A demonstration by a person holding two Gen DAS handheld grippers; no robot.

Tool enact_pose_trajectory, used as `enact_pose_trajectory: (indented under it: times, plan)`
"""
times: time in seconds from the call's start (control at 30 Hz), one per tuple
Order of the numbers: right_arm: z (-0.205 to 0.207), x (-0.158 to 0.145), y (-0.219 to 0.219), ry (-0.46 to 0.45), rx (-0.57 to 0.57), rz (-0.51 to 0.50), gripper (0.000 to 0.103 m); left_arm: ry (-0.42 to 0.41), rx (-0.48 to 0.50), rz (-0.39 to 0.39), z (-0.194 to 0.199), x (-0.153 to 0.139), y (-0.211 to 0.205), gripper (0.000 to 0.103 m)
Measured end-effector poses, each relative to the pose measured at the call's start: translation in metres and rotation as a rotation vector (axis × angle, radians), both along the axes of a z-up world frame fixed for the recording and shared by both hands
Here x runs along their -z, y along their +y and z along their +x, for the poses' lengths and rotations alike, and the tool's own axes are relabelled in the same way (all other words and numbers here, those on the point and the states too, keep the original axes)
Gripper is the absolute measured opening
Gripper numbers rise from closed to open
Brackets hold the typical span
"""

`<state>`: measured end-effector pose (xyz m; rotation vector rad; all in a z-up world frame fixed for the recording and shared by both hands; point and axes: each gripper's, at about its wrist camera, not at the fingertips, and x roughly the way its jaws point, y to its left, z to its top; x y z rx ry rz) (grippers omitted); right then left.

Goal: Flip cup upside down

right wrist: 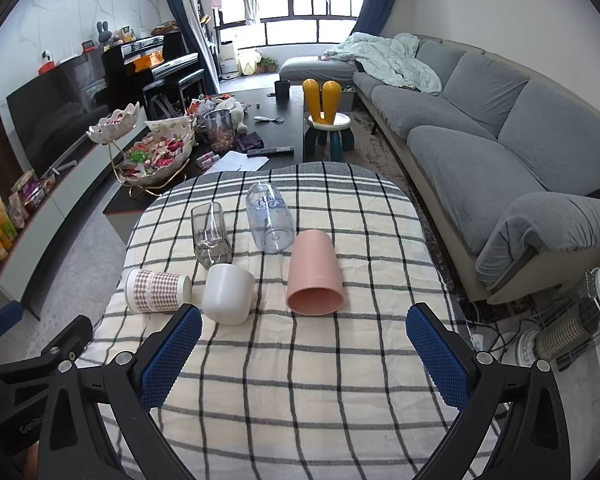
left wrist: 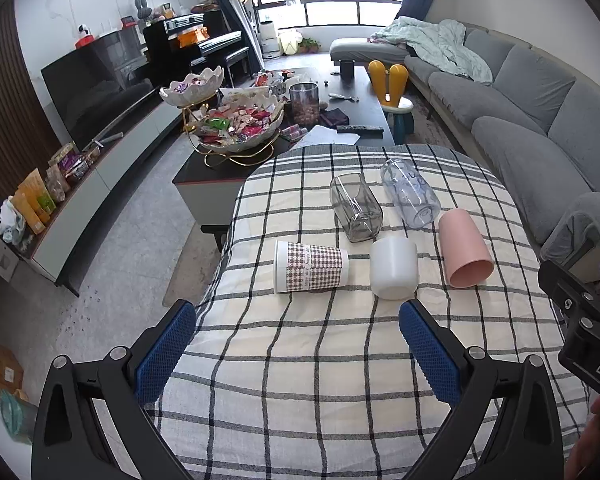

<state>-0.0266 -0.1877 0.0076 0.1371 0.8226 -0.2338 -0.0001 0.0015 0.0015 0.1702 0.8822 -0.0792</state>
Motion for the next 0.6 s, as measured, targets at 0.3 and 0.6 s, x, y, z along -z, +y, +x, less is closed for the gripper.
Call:
enact_pose_trajectory:
  times: [0.3, 0.6]
  plan:
    - [0.0, -0.0004, -0.0006, -0.002, 0.001, 0.001, 0.103, 0.0, -0.003, -0.001, -0.0004, -0.0005, 0.0003, 0.103]
    - [-0.0021, -0.0009, -0.0014, -0.007, 0.002, 0.0, 0.103, -0.003, -0.004, 0.001, -0.0001, -0.001, 0.0, 0.103]
